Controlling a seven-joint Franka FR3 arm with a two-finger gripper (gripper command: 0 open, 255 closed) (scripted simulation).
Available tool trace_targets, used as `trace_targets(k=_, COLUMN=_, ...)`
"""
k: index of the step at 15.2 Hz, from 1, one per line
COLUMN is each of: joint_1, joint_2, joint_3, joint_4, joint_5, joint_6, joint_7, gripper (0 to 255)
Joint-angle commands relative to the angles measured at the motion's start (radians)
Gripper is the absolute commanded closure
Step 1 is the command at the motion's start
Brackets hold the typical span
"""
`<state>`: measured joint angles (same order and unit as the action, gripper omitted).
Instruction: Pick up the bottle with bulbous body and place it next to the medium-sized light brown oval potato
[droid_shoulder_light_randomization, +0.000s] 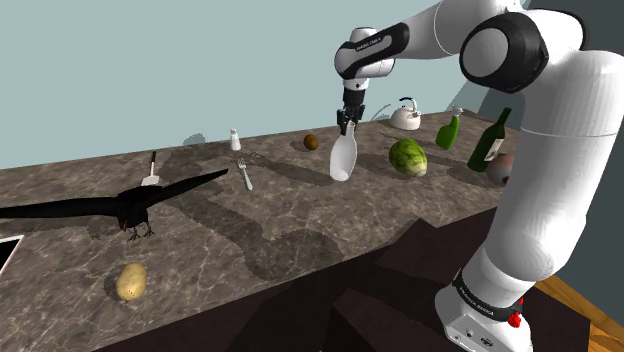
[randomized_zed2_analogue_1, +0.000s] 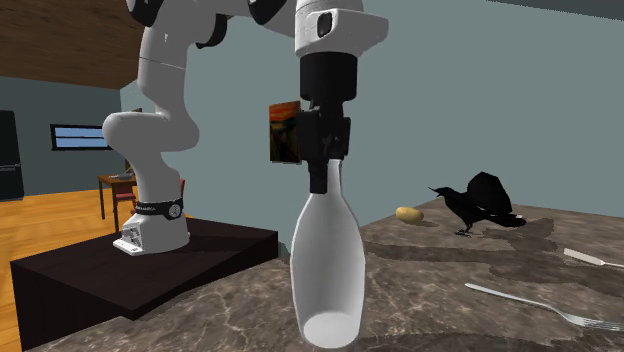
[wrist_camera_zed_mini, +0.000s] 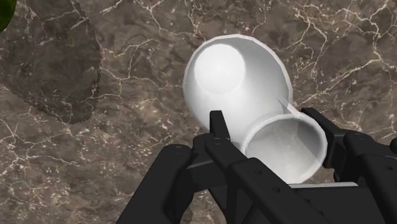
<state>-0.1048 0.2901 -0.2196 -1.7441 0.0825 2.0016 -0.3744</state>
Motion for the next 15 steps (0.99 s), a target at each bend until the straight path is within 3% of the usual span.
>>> trace_targets(k=1, joint_1=0.000, joint_2=-0.013, joint_3=-0.001, joint_4=0.011, joint_5=-0.003, joint_6=-0.024, joint_7=0.001, gripper=255)
trace_targets(k=15, joint_1=-0.001, joint_2=-0.046, joint_3=-0.005, joint_4=0.156, joint_5=-0.014, joint_6=-0.200, joint_7=0.011, gripper=255)
